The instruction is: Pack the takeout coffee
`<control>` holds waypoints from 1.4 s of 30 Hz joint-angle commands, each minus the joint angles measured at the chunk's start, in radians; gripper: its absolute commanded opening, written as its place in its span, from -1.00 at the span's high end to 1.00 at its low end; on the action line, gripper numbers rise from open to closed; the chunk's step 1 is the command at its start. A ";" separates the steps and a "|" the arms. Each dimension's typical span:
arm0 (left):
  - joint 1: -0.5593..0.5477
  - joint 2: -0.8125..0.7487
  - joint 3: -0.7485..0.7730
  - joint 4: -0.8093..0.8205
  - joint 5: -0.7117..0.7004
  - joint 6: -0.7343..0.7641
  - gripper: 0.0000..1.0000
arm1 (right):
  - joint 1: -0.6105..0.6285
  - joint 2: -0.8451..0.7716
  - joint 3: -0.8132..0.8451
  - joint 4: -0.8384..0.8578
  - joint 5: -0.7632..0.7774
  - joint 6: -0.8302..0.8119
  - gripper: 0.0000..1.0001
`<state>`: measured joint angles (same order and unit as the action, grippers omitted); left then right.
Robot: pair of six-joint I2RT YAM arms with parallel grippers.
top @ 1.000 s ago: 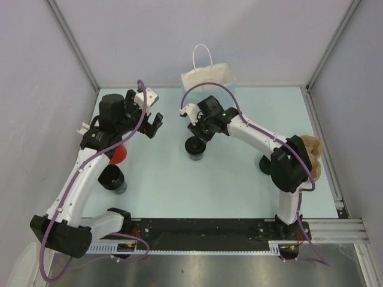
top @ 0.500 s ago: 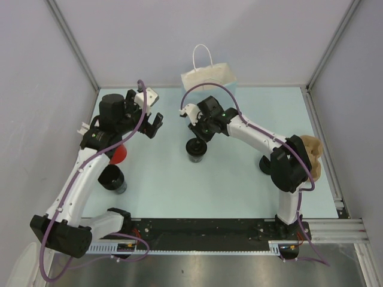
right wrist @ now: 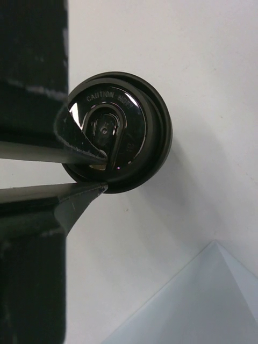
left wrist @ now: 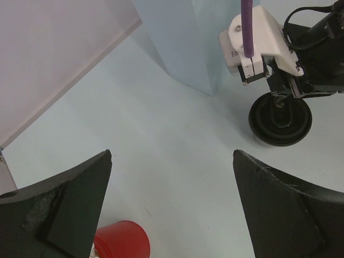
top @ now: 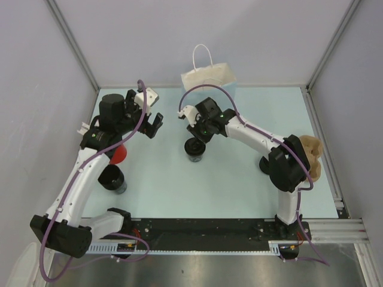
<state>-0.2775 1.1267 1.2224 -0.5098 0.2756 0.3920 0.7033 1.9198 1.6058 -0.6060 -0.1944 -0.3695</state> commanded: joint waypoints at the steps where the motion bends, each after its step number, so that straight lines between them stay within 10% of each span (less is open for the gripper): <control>1: -0.003 -0.007 -0.008 0.022 0.019 -0.021 -0.99 | 0.012 0.016 0.013 -0.001 0.012 -0.005 0.59; 9: -0.003 -0.002 -0.004 0.022 0.023 -0.022 -0.99 | 0.015 -0.008 0.039 -0.035 0.013 -0.006 1.00; 42: -0.077 0.145 0.206 0.000 0.028 0.263 -0.99 | -0.136 -0.320 0.586 -0.221 -0.011 0.041 1.00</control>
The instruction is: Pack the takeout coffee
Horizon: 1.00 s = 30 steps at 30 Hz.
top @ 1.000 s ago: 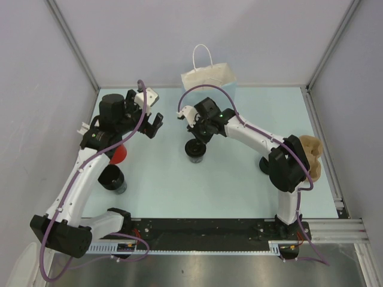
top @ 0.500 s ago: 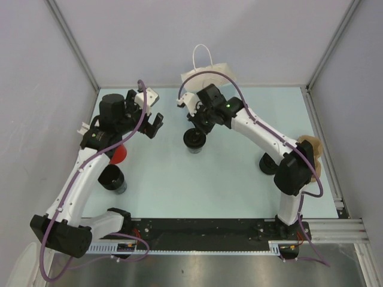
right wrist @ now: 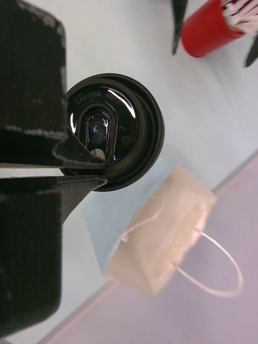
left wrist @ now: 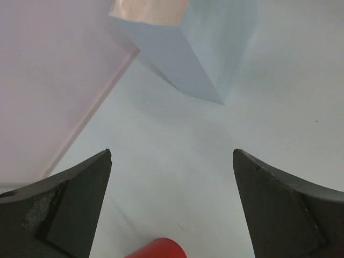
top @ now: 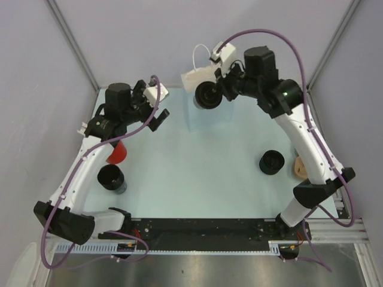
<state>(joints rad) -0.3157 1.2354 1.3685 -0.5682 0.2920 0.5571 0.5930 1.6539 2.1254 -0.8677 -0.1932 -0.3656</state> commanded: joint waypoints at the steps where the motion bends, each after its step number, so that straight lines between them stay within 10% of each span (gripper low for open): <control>1: -0.045 0.048 0.064 0.074 0.013 0.105 -0.99 | -0.033 -0.066 0.070 0.055 -0.012 0.051 1.00; 15: -0.118 0.312 0.214 0.248 0.108 0.174 -0.99 | -0.231 -0.020 0.119 0.302 -0.035 0.280 1.00; 30: -0.154 0.530 0.449 0.074 0.242 0.365 -0.99 | -0.303 0.024 0.088 0.308 -0.071 0.300 1.00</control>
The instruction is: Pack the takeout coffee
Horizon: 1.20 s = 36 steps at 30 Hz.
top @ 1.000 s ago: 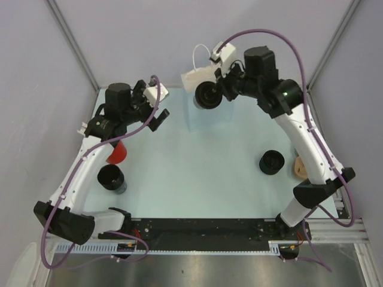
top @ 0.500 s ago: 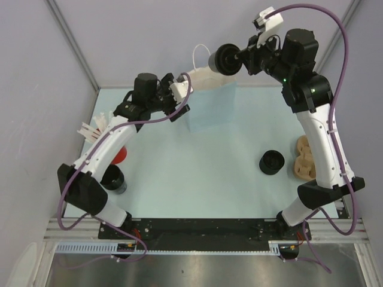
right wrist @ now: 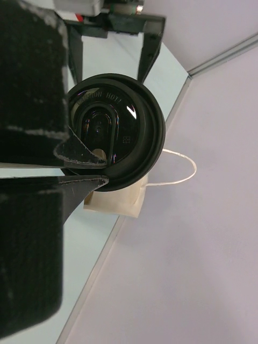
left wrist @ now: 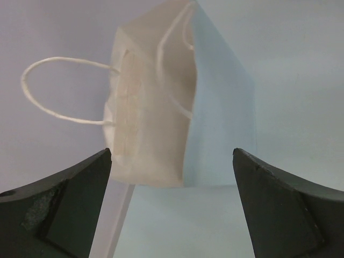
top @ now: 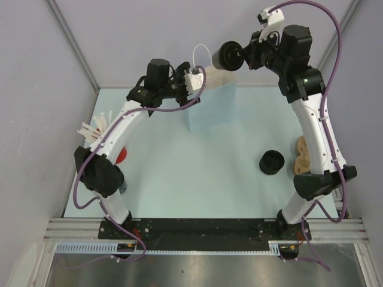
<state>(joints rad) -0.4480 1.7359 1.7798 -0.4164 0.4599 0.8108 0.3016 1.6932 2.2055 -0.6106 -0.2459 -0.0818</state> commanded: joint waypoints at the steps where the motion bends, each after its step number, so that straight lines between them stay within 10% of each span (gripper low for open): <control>1: -0.021 0.034 0.040 -0.099 0.083 0.117 -0.99 | -0.015 -0.015 0.007 0.054 -0.018 0.020 1.00; 17: -0.026 0.103 0.036 -0.032 -0.020 0.102 -0.86 | -0.050 -0.098 -0.102 0.078 -0.055 0.033 1.00; 36: -0.032 0.177 0.171 -0.108 -0.018 0.034 0.55 | -0.111 -0.142 -0.153 0.087 -0.093 0.054 1.00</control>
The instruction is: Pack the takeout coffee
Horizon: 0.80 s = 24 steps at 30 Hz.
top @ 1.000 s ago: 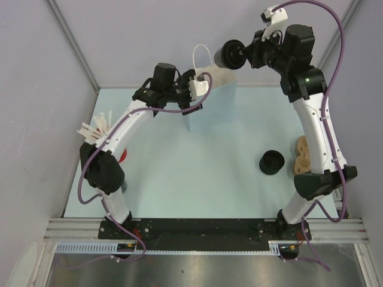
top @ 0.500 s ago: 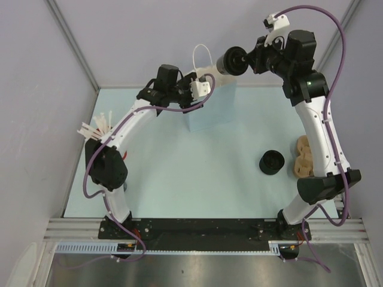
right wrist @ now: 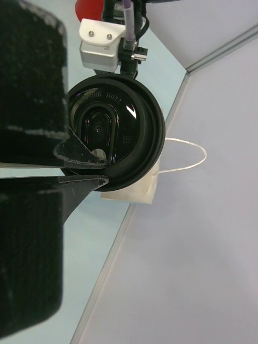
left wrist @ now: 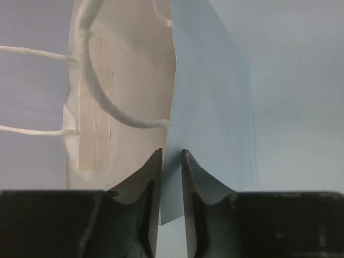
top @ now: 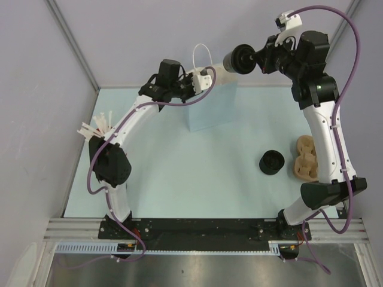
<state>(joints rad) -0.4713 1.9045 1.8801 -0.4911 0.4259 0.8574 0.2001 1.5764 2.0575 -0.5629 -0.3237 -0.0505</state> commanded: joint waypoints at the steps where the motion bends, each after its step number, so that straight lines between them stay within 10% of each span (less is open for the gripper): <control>1: -0.009 0.010 0.077 -0.043 0.017 -0.012 0.58 | -0.013 -0.027 -0.007 0.040 -0.017 0.024 1.00; 8: -0.029 0.001 0.089 -0.124 0.030 -0.024 1.00 | -0.016 -0.044 -0.031 0.049 -0.018 0.026 1.00; 24: -0.061 -0.073 0.099 -0.179 0.045 -0.159 1.00 | -0.037 -0.035 -0.026 0.052 -0.021 0.046 1.00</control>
<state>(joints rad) -0.5079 1.8946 1.9396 -0.6361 0.4347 0.7650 0.1680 1.5635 2.0197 -0.5484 -0.3305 -0.0261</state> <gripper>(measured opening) 0.005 0.030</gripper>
